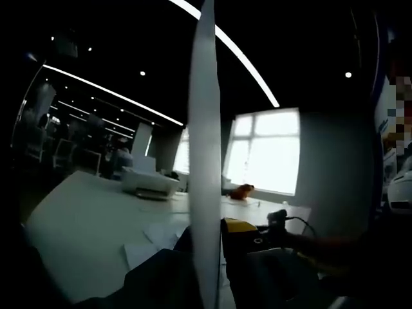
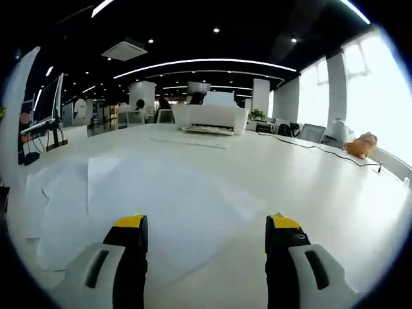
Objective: Organize the stack of printing papers by aligning and flattening the scattered papers on the table
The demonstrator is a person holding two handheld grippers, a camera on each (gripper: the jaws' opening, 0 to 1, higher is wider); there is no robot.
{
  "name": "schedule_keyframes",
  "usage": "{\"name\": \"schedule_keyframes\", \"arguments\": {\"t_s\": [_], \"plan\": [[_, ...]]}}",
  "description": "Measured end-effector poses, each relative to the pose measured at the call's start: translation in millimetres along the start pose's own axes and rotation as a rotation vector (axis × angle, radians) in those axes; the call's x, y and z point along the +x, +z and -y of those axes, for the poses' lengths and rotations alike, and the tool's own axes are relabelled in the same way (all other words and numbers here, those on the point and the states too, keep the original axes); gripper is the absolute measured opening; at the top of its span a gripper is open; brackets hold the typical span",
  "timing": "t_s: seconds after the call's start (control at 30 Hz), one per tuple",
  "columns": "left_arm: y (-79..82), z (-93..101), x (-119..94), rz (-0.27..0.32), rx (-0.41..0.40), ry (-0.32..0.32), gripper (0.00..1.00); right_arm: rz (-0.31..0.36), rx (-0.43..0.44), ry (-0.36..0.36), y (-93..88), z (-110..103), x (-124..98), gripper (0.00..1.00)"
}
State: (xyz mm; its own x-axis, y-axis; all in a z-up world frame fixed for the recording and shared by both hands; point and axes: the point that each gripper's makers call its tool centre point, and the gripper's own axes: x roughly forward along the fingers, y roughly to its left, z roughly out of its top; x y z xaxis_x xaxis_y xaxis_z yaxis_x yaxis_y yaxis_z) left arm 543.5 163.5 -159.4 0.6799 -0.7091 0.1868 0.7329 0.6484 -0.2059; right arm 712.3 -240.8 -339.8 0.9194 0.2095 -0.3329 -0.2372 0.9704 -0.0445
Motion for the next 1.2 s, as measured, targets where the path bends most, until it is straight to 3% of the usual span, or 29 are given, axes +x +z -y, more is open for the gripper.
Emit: {"name": "schedule_keyframes", "arguments": {"t_s": [0.4, 0.6, 1.2], "plan": [[-0.1, -0.4, -2, -0.002, -0.002, -0.001, 0.06, -0.016, 0.012, -0.012, 1.5, 12, 19, 0.71], [0.4, -0.5, -3, -0.001, -0.005, 0.000, 0.06, 0.019, 0.091, 0.032, 8.7, 20, 29, 0.70], [5.3, -2.2, -5, 0.010, -0.003, -0.002, 0.06, -0.043, 0.042, 0.019, 2.6, 29, 47, 0.71]]}}
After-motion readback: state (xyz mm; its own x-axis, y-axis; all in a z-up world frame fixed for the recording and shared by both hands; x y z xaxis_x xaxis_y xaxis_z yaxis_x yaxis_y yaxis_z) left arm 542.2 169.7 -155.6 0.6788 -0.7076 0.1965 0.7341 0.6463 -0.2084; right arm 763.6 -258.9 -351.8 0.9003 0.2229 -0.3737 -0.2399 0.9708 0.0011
